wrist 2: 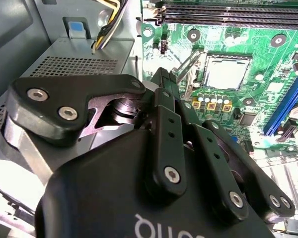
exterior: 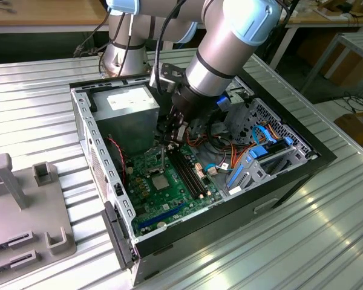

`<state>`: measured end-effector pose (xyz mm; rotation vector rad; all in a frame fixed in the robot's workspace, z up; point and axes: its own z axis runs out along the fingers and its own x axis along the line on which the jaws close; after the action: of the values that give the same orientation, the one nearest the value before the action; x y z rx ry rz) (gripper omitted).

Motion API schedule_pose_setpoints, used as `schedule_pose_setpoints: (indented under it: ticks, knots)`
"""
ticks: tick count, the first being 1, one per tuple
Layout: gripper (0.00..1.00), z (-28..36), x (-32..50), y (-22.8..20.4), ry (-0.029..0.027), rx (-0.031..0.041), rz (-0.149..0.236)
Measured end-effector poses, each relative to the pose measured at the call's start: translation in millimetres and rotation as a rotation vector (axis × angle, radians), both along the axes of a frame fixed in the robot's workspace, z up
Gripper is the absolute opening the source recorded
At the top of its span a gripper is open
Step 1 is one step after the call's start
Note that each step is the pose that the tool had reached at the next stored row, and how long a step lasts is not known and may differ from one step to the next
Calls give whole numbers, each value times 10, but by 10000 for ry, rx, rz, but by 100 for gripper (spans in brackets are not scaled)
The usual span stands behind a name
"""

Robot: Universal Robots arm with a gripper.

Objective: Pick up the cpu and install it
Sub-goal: 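Close the cpu cover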

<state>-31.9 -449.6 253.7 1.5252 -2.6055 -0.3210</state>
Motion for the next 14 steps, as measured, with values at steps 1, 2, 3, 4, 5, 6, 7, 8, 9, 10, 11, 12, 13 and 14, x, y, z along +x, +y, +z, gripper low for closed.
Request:
schedule_pose_setpoints:
  ticks: [1,2,3,4,5,6,7,8,9,10,11,12,13,14]
  knots:
    - [11,1,0,0,-2,-1,13]
    - [11,2,0,-1,-3,-3,33]
    - [11,2,0,-1,-4,-3,48]
    - [11,3,0,-1,-5,-3,61]
    - [11,4,0,0,-6,-2,72]
    - [11,4,0,0,-8,-2,84]
    - [11,5,0,0,-9,-2,94]
    - [11,6,0,0,-10,-2,104]
    - [11,7,0,0,-12,-1,113]
    - [11,10,0,0,-14,-1,129]
    - [11,10,0,0,-17,-1,141]
    - [11,11,0,-1,-20,-2,152]
    - [11,12,0,-4,-26,-5,176]
    - [11,11,-1,-6,-30,-3,207]
